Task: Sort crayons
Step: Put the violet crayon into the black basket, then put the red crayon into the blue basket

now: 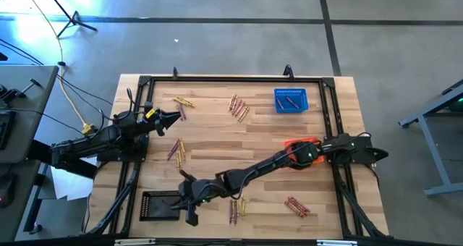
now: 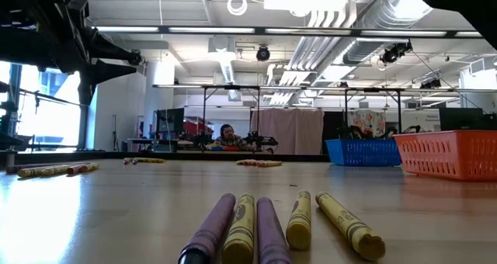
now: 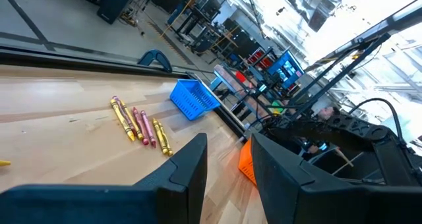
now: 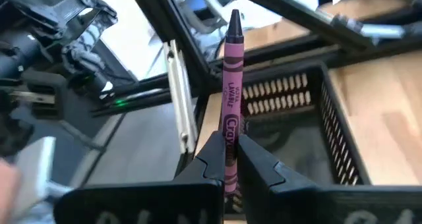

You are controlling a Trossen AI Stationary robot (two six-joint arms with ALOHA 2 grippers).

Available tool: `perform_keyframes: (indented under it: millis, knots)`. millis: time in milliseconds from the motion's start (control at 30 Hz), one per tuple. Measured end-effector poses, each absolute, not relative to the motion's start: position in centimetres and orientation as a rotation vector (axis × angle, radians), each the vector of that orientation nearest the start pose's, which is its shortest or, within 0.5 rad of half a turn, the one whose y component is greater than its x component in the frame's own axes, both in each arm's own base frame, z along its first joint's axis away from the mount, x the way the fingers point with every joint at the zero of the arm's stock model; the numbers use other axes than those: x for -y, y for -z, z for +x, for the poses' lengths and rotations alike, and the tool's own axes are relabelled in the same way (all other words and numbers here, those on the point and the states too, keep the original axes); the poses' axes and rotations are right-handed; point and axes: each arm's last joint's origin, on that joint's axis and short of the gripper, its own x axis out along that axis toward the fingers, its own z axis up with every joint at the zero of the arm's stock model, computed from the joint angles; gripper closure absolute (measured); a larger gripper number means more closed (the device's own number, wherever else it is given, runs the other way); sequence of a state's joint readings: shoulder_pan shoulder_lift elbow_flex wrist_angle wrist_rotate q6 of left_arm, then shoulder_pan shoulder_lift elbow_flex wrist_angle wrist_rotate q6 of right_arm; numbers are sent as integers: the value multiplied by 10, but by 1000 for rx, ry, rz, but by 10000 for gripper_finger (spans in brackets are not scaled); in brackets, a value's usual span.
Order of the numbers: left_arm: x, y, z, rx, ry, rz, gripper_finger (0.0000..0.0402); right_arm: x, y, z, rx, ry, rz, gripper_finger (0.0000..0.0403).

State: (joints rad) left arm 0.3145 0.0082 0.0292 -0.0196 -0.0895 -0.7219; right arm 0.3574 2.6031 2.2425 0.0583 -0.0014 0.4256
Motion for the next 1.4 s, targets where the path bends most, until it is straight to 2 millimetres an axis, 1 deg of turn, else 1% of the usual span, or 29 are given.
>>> perform_keyframes:
  millis: [133, 300, 367, 433, 533, 833, 933, 1200, 1400]
  knots:
    - [-32, -171, 91, 147, -386, -712, 296, -214, -179, 550, -322, -220, 295, 395]
    - [-32, -171, 91, 147, -386, -712, 296, -212, -175, 552, -281, -128, 244, 395]
    - [-32, -171, 91, 147, -386, -712, 296, -212, -172, 555, -225, -130, 249, 395]
    - [-32, -171, 91, 147, -386, -712, 296, -213, -164, 559, -165, -154, 269, 395]
    - [-32, -171, 91, 147, -386, -712, 296, -215, -154, 560, -157, -173, 275, 395]
    - [-32, -171, 91, 147, -386, -712, 296, -214, -155, 560, -158, -154, 268, 394]
    - [-32, -171, 91, 147, -386, -712, 296, -215, -153, 559, -172, -153, 266, 382]
    - [-32, -171, 91, 147, -386, -712, 296, -215, -153, 559, -179, -165, 267, 335]
    - [-32, -171, 91, 147, -386, -712, 296, -215, -153, 559, -178, -167, 261, 325]
